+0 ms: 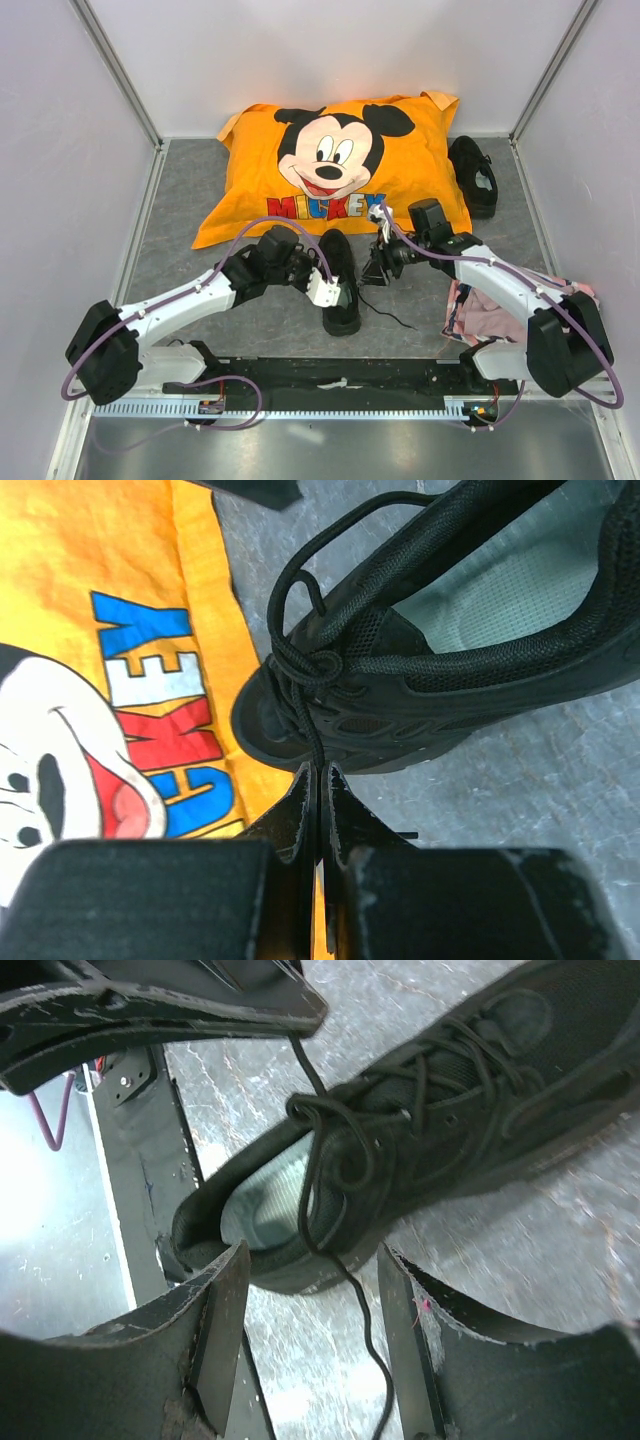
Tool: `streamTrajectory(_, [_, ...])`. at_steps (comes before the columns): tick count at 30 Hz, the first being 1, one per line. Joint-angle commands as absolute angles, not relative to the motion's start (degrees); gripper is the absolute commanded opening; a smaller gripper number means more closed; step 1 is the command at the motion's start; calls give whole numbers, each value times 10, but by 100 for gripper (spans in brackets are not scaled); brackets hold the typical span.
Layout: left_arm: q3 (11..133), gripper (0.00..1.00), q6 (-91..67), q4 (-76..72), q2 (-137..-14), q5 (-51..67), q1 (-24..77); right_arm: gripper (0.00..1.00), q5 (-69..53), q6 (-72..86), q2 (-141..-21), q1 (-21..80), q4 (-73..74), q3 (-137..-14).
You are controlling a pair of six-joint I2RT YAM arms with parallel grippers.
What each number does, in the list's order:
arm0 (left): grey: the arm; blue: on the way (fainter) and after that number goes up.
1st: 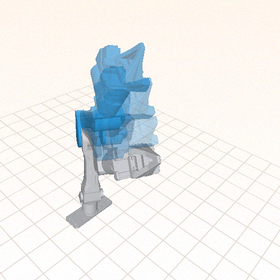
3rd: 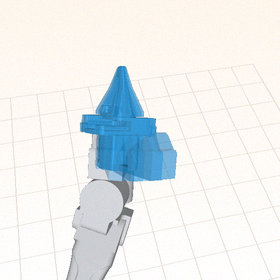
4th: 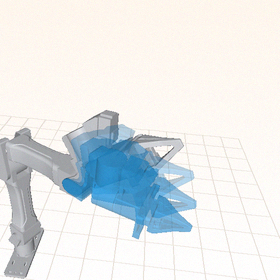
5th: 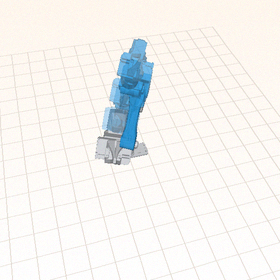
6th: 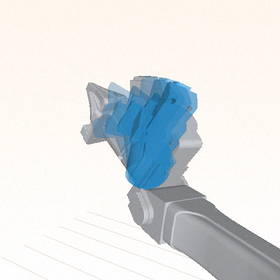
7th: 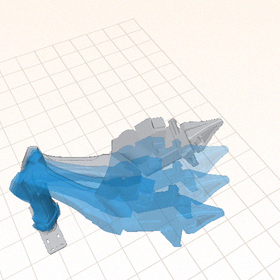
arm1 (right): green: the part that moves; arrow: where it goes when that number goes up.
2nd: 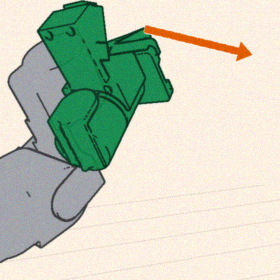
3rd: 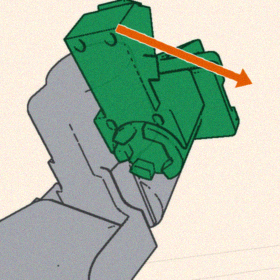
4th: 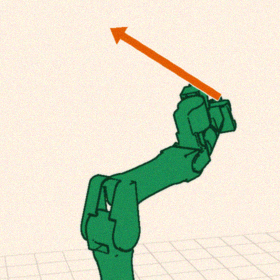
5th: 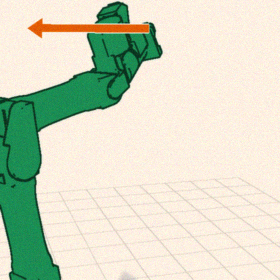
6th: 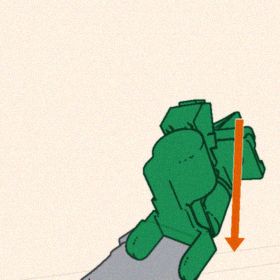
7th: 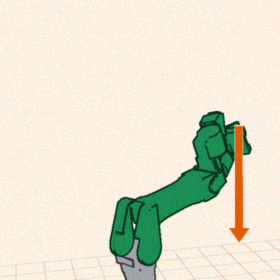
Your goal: Tie the shoes
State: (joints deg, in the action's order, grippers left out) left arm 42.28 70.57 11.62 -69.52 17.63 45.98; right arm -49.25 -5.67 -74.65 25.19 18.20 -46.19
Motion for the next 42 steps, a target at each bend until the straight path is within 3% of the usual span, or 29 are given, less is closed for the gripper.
streamTrajectory(1, [448, 1, 640, 106, -703, 202, 453, 61, -494, -30, -762, 268, 112, -456])
streamTrajectory(5, [449, 2, 612, 105, -703, 197, 448, 59, -476, -4, -772, 280, 73, -443])
streamTrajectory(7, [449, 2, 596, 105, -702, 193, 446, 52, -472, 18, -777, 282, 54, -436])
streamTrajectory(8, [448, 1, 581, 105, -701, 192, 445, 47, -471, 23, -780, 283, 50, -434])
streamTrajectory(9, [448, 2, 573, 105, -699, 192, 444, 32, -471, 25, -780, 284, 49, -432])
streamTrajectory(11, [448, 1, 544, 112, -695, 185, 441, 17, -468, 21, -773, 284, 57, -433])
streamTrajectory(12, [449, 1, 534, 117, -693, 183, 439, 2, -465, 16, -769, 283, 71, -438])
streamTrajectory(13, [450, 2, 523, 121, -692, 181, 437, 0, -460, 9, -765, 284, 78, -440])
streamTrajectory(20, [426, 2, 459, 156, -642, 171, 387, 0, -425, -32, -733, 281, 139, -466])
streamTrajectory(42, [338, 2, 496, 182, -542, 149, 242, 0, -405, -175, -734, 221, 304, -512])
